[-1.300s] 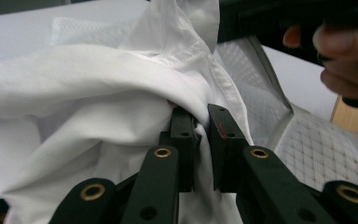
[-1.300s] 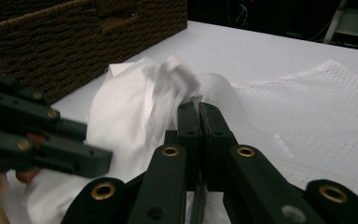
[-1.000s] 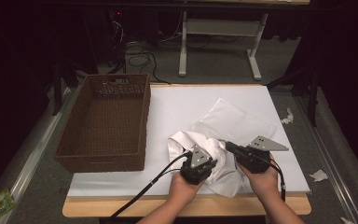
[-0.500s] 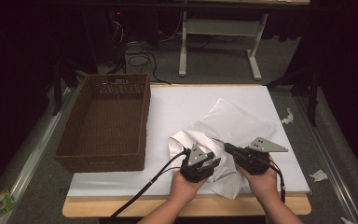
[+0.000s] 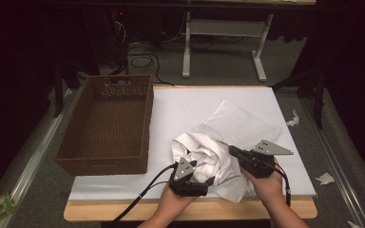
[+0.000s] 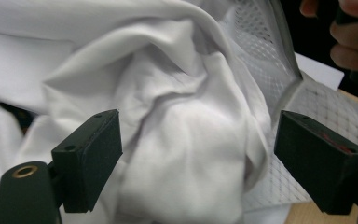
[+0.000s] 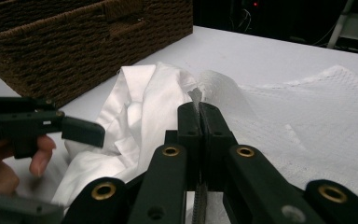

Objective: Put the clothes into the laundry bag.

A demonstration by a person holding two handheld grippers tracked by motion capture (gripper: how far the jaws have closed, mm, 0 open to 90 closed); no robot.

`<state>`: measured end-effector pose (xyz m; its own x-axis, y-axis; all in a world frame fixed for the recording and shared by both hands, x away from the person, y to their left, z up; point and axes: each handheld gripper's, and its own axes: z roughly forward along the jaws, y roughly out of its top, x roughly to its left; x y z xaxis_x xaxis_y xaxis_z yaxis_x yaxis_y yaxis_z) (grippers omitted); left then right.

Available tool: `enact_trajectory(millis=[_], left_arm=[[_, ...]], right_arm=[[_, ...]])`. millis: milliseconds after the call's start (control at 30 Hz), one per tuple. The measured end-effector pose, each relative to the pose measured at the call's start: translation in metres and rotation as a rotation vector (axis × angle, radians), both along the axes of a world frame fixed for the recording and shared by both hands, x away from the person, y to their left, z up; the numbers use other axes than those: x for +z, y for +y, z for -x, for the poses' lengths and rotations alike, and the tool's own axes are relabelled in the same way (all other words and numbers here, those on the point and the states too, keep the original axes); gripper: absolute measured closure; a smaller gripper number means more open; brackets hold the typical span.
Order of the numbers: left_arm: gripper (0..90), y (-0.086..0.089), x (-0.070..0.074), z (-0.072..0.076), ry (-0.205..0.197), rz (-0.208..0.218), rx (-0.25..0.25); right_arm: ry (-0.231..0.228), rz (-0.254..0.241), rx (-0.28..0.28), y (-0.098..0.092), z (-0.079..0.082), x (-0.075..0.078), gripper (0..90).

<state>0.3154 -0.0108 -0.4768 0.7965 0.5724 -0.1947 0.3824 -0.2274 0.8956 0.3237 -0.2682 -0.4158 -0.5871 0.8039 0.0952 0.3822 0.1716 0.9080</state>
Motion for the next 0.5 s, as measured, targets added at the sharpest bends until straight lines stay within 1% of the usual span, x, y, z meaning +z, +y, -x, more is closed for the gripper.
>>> enact_trajectory(millis=[33,67,133,167,200,233,267,300,333,367,400,500], left_arm=[[17.2,-0.003,-0.001,0.000,0.013,-0.021,-0.005],[20.5,-0.007,-0.003,-0.002,0.035,-0.044,-0.004],[31.8,-0.011,-0.005,-0.005,0.065,-0.049,-0.014],[41.7,-0.013,-0.007,-0.006,0.078,-0.053,-0.018],[50.2,-0.015,-0.007,-0.006,0.077,-0.068,-0.018],[56.1,-0.017,-0.007,-0.007,0.075,-0.080,-0.023],[62.5,-0.019,-0.007,-0.008,0.081,-0.092,-0.033],[68.1,-0.021,-0.005,-0.009,0.081,-0.100,-0.032],[70.7,-0.021,-0.003,-0.009,0.075,-0.105,-0.029],[74.0,-0.021,-0.002,-0.010,0.069,-0.102,-0.026],[75.3,-0.020,0.002,-0.010,0.055,-0.095,-0.016],[78.0,-0.012,0.012,-0.014,0.025,-0.059,0.028]], right_arm=[[0.000,0.000,0.000,0.000,0.000,0.000,89.0],[0.000,0.001,0.000,0.000,0.000,0.000,89.0],[0.002,0.001,0.002,0.001,0.000,-0.001,89.0],[0.001,0.005,0.005,0.001,0.001,-0.001,89.0],[-0.003,0.006,0.007,0.001,0.001,-0.001,89.0],[0.002,0.006,0.007,0.002,0.001,-0.001,89.0],[0.004,0.005,0.007,0.002,0.001,-0.002,89.0],[0.006,0.002,0.009,0.003,0.001,-0.002,89.0],[0.006,0.001,0.012,0.003,0.001,-0.002,89.0],[0.007,0.002,0.014,0.003,0.001,-0.002,89.0],[0.007,0.001,0.014,0.003,0.001,-0.002,89.0],[0.008,-0.005,0.020,0.004,0.001,-0.002,89.0]])
